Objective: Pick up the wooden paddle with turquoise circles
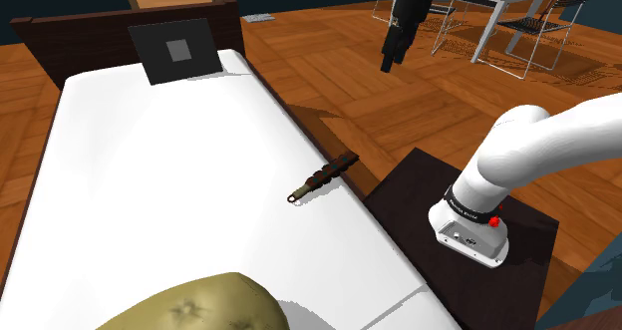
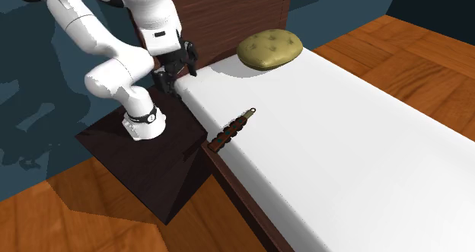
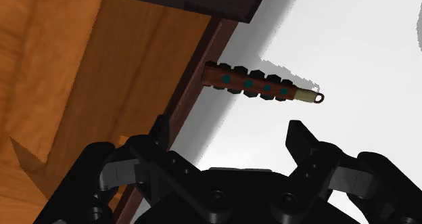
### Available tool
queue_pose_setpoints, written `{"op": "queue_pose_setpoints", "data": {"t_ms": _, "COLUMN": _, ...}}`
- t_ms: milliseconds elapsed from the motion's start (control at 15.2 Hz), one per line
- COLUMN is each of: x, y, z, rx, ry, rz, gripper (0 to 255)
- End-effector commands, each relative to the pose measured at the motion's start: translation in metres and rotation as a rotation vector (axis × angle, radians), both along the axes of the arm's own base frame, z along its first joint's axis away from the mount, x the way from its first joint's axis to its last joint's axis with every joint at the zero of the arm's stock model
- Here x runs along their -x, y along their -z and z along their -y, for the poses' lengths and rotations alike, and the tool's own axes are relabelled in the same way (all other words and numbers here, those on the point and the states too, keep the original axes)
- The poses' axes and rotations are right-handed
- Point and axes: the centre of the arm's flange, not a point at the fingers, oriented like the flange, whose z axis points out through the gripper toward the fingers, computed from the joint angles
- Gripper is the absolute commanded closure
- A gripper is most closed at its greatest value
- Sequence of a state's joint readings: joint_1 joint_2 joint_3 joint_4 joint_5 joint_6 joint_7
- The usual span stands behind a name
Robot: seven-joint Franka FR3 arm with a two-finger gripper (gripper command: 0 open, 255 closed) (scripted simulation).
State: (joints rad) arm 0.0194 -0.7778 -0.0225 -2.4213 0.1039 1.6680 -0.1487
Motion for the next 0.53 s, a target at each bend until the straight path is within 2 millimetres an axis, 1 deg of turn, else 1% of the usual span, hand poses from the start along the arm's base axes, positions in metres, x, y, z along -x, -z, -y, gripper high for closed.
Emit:
{"op": "queue_pose_setpoints", "data": {"t_ms": 0, "x": 0.000, "y": 0.000, "z": 0.000, "rx": 0.000, "ry": 0.000, "rz": 0.000, "gripper": 0}}
{"op": "queue_pose_setpoints", "data": {"t_ms": 462, "x": -0.039, "y": 0.078, "z": -0.039, "rx": 0.027, "ry": -0.380, "rz": 0.009, "gripper": 0}}
